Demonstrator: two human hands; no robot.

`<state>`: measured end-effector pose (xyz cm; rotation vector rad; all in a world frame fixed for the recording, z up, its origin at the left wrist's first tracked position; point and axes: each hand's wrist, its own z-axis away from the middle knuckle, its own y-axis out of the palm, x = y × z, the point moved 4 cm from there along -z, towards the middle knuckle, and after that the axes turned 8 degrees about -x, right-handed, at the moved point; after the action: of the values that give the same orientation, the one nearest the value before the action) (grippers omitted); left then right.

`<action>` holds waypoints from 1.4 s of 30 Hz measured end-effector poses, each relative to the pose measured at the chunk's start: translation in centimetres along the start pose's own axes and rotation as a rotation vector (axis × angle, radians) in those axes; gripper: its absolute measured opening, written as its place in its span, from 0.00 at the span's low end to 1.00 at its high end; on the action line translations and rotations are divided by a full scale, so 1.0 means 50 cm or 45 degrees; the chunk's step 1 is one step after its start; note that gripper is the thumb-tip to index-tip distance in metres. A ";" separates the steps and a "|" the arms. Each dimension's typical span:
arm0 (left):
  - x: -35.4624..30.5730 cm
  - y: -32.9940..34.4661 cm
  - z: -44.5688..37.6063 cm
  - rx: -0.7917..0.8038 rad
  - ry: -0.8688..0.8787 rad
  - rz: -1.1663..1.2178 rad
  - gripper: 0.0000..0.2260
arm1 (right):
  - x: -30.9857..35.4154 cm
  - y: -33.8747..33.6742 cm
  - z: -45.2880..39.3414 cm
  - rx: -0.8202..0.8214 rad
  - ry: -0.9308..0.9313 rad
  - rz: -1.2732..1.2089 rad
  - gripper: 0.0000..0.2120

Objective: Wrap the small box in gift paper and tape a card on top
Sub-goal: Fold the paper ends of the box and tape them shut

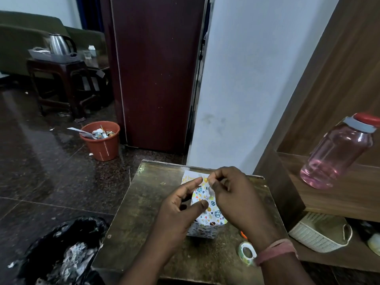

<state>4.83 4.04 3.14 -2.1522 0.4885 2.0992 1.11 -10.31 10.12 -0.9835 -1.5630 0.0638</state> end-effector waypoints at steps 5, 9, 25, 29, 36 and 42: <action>0.003 -0.004 -0.003 -0.006 0.011 -0.013 0.22 | 0.012 -0.035 -0.016 -0.080 0.010 -0.126 0.07; 0.008 -0.007 -0.006 -0.016 0.008 -0.015 0.22 | 0.028 -0.038 0.000 0.125 -0.168 0.010 0.06; 0.017 -0.008 -0.012 0.036 0.001 -0.054 0.23 | 0.036 -0.048 -0.025 0.246 -0.025 -0.123 0.10; 0.016 -0.008 -0.011 0.028 0.030 -0.065 0.23 | 0.044 -0.034 -0.007 0.287 -0.134 0.166 0.13; 0.008 -0.007 -0.010 0.020 0.048 -0.083 0.22 | 0.078 -0.035 0.003 0.254 -0.135 0.322 0.14; 0.007 -0.008 -0.008 -0.004 0.055 -0.074 0.22 | 0.031 -0.065 0.001 -0.169 -0.065 -0.002 0.12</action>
<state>5.35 4.24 2.76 -2.1904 0.4220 2.0286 -0.57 -11.43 13.13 -1.0916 -1.6315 -0.0166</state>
